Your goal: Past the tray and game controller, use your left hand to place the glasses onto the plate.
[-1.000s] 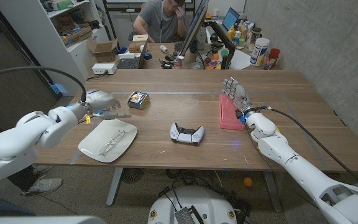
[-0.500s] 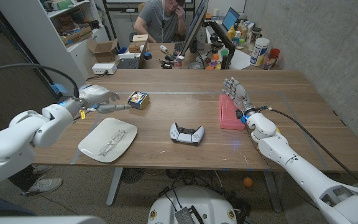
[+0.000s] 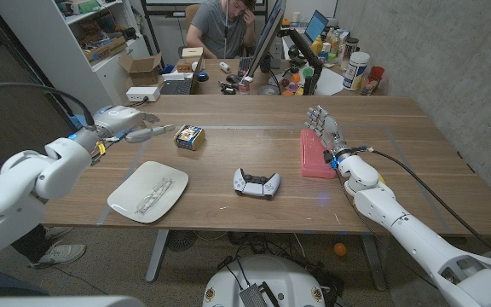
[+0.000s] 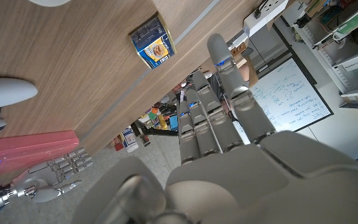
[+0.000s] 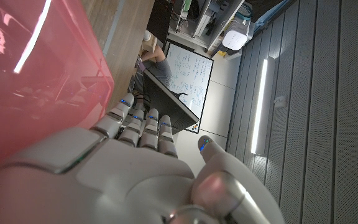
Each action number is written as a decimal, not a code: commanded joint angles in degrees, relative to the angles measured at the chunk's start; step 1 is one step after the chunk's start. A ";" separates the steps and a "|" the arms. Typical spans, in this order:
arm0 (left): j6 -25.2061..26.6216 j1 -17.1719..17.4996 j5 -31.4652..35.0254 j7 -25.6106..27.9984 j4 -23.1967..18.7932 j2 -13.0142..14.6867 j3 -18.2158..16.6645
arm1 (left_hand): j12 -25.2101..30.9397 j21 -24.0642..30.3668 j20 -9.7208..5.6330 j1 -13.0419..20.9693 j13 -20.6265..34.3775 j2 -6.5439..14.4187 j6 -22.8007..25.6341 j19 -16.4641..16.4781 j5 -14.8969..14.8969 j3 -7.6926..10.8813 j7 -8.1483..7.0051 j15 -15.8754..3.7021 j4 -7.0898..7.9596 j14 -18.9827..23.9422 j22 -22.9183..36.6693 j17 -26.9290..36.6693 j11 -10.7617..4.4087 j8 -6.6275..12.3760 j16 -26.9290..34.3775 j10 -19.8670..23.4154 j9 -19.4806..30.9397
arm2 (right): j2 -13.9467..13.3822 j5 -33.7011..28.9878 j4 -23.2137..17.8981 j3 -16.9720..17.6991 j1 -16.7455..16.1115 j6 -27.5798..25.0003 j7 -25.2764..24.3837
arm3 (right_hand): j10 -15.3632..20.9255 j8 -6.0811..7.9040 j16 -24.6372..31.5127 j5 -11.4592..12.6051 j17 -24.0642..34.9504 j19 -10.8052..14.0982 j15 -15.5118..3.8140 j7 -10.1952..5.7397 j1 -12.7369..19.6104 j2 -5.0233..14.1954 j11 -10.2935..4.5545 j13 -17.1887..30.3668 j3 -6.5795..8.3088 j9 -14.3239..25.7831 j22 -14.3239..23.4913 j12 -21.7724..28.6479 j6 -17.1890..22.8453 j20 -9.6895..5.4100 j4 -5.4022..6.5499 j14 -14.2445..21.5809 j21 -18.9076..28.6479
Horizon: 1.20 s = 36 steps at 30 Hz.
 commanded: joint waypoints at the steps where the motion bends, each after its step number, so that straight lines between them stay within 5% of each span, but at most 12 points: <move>1: -0.94 -1.68 -4.55 2.25 0.73 -3.09 -1.42 | 0.66 -1.15 1.01 -1.42 -0.28 0.80 0.90 0.12 0.40 -0.88 1.60 0.32 0.17 -0.67 0.14 0.04 0.95 0.73 0.56 0.33 0.14 | 0.16 -0.25 -0.20 0.06 -0.41 0.38 -0.63 | 0.27 0.19 0.02 0.58 0.27 0.14 -0.19 -0.09 -0.60 3.05 -0.19 0.29 -0.02 0.21 0.21 -0.08 0.21 -0.31 0.37 0.00 0.03; 36: -4.62 -10.30 -18.00 6.29 7.84 -0.38 1.96 | -0.37 -8.97 4.99 -5.81 -2.13 -0.35 -6.47 -4.73 1.91 -5.74 3.81 4.65 -0.43 -10.02 0.16 -0.30 4.48 -0.10 -0.09 -9.37 -0.20 | 0.51 -1.40 -3.86 1.02 -6.02 1.57 -6.67 | 0.35 0.20 0.07 0.61 0.32 0.16 -0.18 0.08 -0.98 2.38 -0.04 0.28 -0.63 0.22 0.20 -0.05 0.24 -0.16 0.47 0.11 0.03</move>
